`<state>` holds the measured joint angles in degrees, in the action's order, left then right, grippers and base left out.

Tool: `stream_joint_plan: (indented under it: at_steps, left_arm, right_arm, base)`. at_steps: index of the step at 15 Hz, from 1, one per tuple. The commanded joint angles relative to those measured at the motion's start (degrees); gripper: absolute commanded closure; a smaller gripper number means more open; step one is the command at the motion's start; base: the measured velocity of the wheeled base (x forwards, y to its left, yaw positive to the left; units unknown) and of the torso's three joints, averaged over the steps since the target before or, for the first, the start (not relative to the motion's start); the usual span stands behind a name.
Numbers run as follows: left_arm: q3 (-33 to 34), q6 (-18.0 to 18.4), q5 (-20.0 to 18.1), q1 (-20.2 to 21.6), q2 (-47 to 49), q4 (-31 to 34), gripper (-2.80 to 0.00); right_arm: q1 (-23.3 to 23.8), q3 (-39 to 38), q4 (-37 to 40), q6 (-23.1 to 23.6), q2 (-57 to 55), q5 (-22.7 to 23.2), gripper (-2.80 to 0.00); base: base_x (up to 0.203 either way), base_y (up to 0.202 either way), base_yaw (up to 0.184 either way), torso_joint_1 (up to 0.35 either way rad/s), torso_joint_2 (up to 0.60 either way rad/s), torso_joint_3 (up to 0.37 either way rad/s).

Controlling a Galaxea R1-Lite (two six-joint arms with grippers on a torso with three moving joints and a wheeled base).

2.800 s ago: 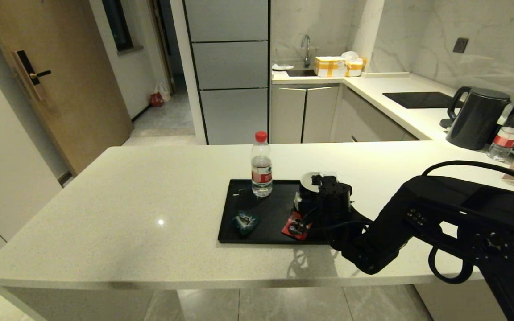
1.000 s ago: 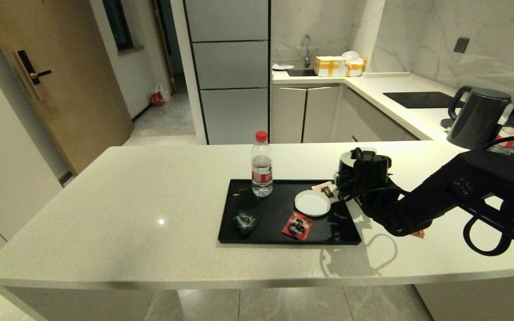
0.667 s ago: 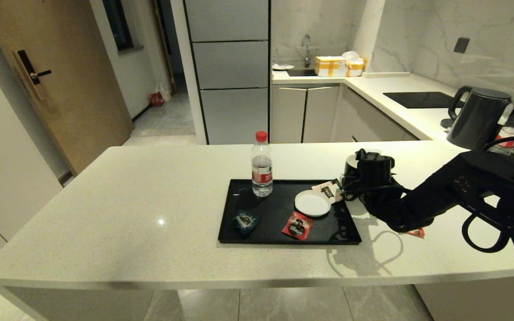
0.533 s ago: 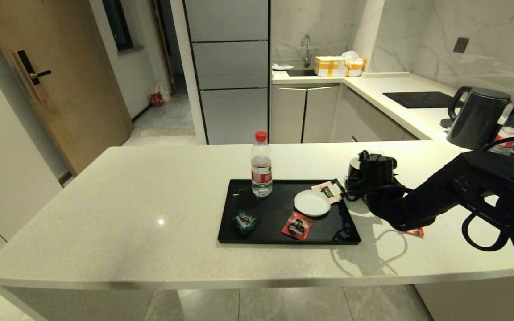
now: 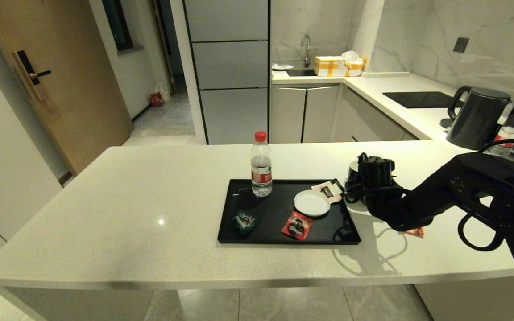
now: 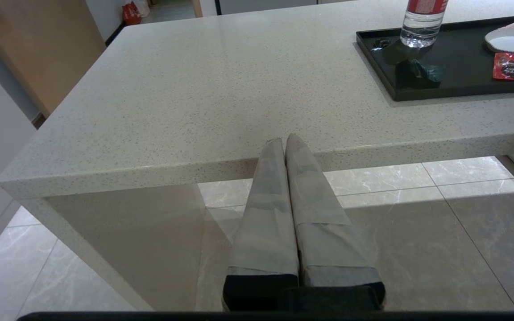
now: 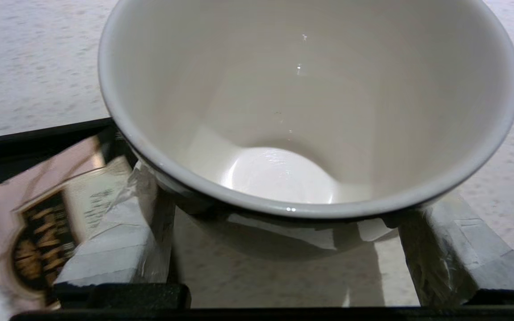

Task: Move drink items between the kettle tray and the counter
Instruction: Place it on the right

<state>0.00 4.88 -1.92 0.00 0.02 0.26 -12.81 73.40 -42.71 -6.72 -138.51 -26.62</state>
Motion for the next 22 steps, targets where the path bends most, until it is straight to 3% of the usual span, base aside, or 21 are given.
stream_joint_plan:
  at_steps: [1,13,14,22]
  left_arm:
    - [0.00,0.05,-0.01,0.00,-0.02,0.00,0.00]
    - [0.00,0.05,-0.03,0.00,-0.02,0.00,0.00]
    - [0.00,0.05,-0.01,0.00,-0.02,0.00,0.00]
    - [0.00,0.05,-0.01,0.00,-0.02,0.00,0.00]
  right_arm:
    - [0.29,0.12,-0.27,-0.05,-0.27,-0.11,0.00]
    - [0.76,0.34,-0.22,-0.05,-0.71,-0.09,0.00]
    - [0.70,0.29,-0.27,-0.05,-0.72,-0.09,-2.80]
    - [0.77,0.25,-0.27,-0.05,-0.71,-0.09,-2.80]
  base:
    - [0.000,0.000,0.000,0.000,0.00,0.000]
    - [0.000,0.000,0.000,0.000,0.00,0.000]
    - [0.000,0.000,0.000,0.000,0.00,0.000]
    - [0.000,0.000,0.000,0.000,0.00,0.000]
